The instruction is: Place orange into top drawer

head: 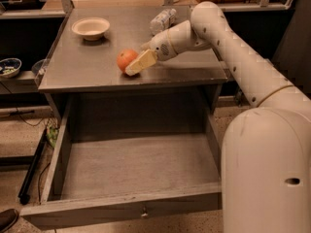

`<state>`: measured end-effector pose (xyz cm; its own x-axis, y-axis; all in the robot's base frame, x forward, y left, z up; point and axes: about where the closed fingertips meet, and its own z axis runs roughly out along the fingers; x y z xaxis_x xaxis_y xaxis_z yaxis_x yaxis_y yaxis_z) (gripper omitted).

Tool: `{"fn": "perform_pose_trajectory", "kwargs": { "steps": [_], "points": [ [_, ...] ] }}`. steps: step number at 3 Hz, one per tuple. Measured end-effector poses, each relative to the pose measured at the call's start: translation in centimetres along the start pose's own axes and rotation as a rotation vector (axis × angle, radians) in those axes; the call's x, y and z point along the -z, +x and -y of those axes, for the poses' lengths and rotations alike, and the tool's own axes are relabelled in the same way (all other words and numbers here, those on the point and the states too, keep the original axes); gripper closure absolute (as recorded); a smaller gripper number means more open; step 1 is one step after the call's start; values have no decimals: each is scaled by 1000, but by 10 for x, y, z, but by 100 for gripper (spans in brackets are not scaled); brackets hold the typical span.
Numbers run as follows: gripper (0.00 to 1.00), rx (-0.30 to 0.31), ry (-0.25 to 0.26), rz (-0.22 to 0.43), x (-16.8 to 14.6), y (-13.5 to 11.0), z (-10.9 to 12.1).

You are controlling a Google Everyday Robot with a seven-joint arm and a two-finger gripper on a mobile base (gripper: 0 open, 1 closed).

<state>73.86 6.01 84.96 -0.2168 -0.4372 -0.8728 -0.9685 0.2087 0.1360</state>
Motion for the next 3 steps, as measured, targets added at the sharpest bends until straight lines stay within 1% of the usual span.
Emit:
{"fn": "perform_pose_trajectory", "kwargs": {
  "steps": [1, 2, 3],
  "points": [
    [0, 0, 0, 0, 0, 0, 0],
    [0, 5, -1, 19, -10, -6, 1],
    [0, 5, -1, 19, -10, -6, 1]
  ]
}}
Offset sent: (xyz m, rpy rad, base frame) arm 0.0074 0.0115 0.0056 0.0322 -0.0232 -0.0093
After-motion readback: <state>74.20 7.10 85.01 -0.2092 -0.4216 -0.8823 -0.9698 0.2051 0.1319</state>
